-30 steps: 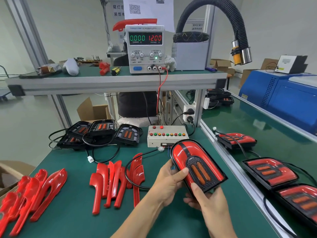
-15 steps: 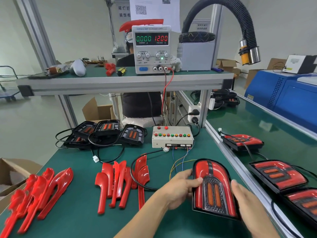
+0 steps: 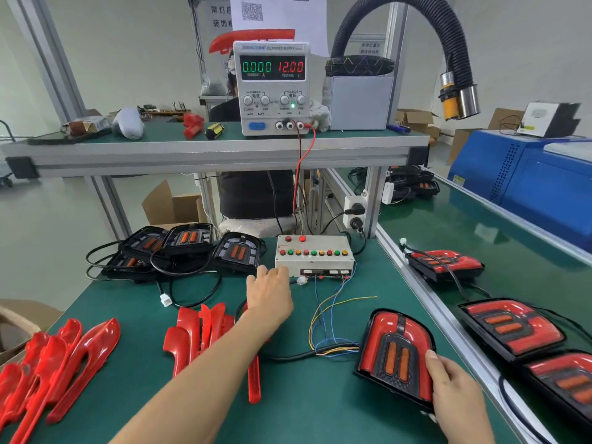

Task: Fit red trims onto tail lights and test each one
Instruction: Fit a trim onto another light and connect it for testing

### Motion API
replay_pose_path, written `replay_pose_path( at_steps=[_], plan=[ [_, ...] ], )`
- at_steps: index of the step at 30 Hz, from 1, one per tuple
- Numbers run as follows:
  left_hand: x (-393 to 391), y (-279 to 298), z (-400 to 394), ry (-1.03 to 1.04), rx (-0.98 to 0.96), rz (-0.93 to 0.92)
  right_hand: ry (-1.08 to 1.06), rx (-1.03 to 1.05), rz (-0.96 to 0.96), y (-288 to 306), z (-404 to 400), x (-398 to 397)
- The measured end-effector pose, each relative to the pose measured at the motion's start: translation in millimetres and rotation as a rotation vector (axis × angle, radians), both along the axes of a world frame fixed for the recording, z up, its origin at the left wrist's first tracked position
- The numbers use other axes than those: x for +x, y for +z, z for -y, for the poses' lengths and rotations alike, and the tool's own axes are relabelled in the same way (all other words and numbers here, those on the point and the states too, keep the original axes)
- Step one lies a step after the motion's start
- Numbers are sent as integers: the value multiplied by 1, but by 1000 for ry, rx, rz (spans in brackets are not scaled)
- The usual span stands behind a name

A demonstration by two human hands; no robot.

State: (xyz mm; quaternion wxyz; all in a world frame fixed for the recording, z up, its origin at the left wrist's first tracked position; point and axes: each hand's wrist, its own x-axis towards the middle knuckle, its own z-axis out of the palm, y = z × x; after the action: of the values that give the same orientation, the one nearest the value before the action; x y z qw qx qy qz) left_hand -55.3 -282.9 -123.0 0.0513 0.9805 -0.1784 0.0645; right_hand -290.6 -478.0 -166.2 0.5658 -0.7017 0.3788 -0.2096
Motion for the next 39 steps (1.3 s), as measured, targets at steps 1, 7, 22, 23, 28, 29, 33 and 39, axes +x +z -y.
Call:
replay_pose_path(
  at_steps=[1, 7, 22, 23, 28, 29, 33, 39],
  plan=[
    [4, -3, 0, -8, 94, -18, -7, 17, 2, -1, 1, 0],
    [8, -6, -1, -19, 200, 55, -25, 348, 86, 3, 17, -5],
    [-38, 50, -24, -9, -758, -322, -95, 663, 392, 11, 22, -11],
    [-48, 49, -25, -27, -846, -388, -81, 675, 400, 14, 21, -13],
    [-74, 69, -42, -41, -1137, -223, 21, 580, 454, 22, 12, -23],
    [-77, 81, -48, -46, -1224, -175, 40, 495, 427, 21, 11, -27],
    [-97, 137, -62, -128, -1580, 79, 50, 327, 373, 17, 11, -33],
    [-137, 156, -69, -157, -2004, -117, -150, 398, 421, 13, 9, -23]
  ],
)
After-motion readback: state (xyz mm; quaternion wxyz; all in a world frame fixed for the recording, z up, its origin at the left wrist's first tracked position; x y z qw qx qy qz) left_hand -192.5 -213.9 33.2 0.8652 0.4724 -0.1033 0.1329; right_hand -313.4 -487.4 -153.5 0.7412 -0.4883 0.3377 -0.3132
